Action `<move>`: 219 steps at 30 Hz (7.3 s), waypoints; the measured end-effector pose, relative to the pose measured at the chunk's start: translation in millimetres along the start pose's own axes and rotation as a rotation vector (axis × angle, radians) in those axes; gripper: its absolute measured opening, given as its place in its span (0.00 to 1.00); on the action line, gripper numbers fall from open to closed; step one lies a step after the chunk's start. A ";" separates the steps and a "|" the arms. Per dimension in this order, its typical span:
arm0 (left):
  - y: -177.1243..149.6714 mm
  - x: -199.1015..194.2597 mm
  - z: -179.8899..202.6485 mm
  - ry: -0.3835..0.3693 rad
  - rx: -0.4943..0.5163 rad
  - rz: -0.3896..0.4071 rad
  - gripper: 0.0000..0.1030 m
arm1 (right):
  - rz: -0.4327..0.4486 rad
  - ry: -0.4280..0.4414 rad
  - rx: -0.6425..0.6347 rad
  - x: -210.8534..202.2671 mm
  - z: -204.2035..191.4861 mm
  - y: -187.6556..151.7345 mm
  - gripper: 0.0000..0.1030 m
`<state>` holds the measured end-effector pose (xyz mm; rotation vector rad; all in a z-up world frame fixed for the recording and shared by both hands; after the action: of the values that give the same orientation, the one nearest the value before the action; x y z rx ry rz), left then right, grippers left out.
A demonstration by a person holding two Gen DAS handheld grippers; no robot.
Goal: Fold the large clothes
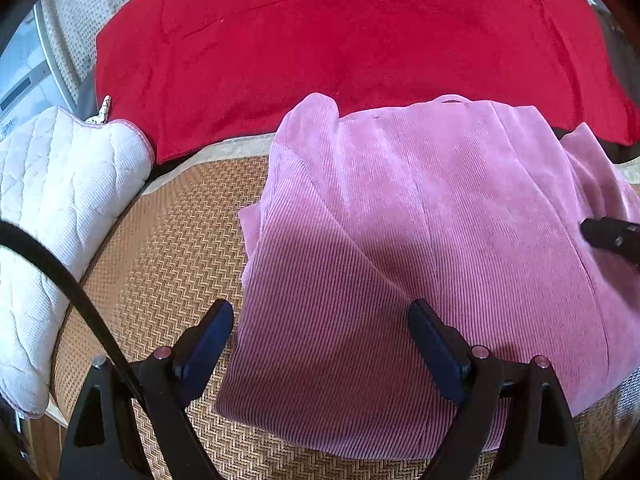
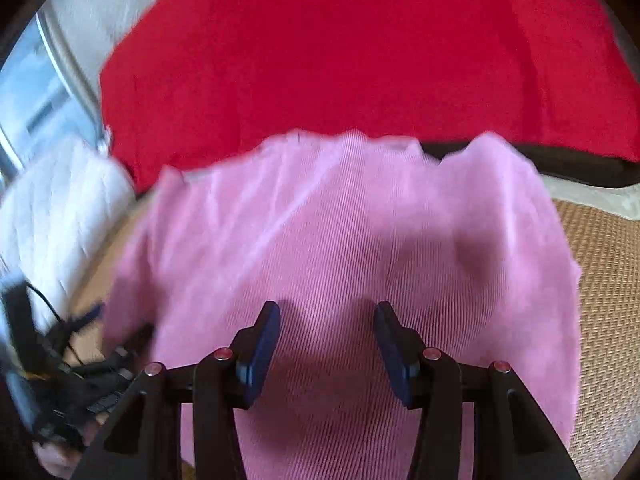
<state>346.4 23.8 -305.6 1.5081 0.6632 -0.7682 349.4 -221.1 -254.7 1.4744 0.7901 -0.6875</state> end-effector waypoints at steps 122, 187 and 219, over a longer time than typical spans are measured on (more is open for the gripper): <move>-6.2 -25.0 -87.4 0.152 -0.152 -0.040 0.96 | -0.065 0.149 0.057 -1.7 -37.9 -9.0 0.56; -17.4 10.5 -27.8 -0.542 -0.506 0.146 0.66 | -0.198 0.426 0.196 8.8 -10.9 -26.8 0.27; 1.9 -67.0 -30.4 -0.497 -0.335 0.315 0.22 | -0.233 0.393 0.164 5.2 5.3 -50.8 0.30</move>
<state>309.5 56.1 -250.9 1.0247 0.1604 -0.7091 311.5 -226.0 -288.9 1.7105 1.2464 -0.6547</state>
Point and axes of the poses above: each gripper's, at about its wrist camera, not at the fingertips, and x roughly the way its jaws point, z to its right, y to its top, the point moved 4 cm from there along x, roughly the way its jaws point, and after that the axes turned 13 degrees about -y, right-handed, at the moved point
